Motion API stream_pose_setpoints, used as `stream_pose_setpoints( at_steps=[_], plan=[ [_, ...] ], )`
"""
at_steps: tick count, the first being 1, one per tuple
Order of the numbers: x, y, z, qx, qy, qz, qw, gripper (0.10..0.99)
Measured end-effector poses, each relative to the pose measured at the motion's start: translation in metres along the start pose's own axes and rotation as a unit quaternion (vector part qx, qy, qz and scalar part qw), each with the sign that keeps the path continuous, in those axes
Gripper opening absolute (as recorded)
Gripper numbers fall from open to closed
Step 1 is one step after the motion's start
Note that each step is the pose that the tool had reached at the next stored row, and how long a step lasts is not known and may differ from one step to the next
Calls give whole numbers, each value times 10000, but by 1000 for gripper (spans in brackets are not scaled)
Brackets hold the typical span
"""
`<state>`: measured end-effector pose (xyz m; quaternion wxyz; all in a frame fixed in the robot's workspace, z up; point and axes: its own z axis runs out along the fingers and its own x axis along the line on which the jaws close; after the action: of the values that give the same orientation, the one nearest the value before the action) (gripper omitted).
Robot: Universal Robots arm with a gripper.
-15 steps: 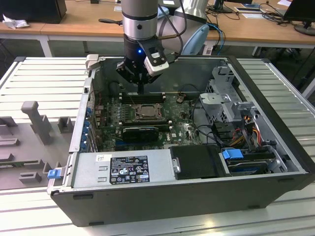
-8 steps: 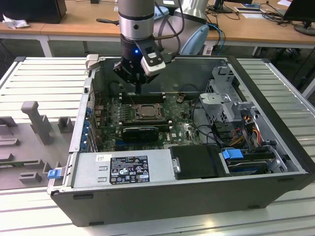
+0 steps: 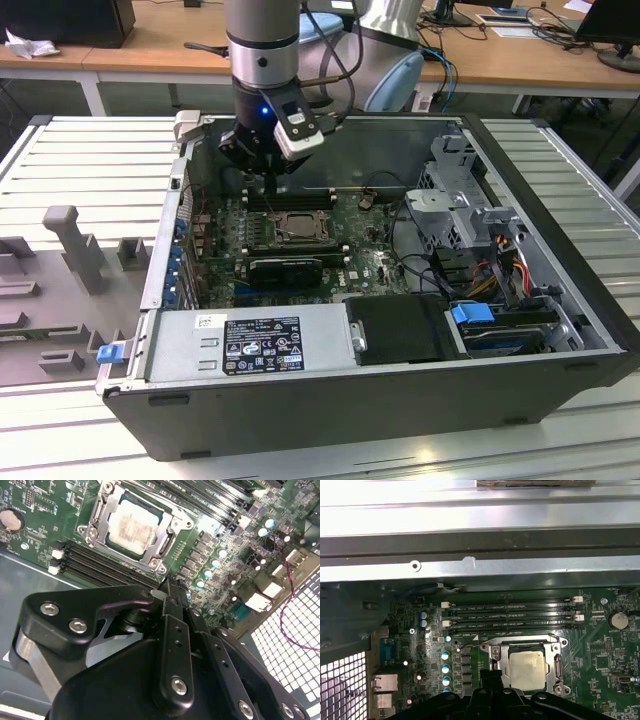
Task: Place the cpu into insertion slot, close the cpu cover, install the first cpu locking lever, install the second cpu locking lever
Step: 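Install the first cpu locking lever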
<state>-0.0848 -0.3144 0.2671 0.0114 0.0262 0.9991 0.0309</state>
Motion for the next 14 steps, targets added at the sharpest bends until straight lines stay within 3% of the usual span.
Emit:
stream_pose_setpoints(
  at_steps=[7,11,14],
  plan=[
    [47,-3,2,-10,1,-2,10000,106],
    [219,-14,34,-17,-1,-12,10000,106],
    [285,-19,51,-22,1,-24,10000,106]
  ],
)
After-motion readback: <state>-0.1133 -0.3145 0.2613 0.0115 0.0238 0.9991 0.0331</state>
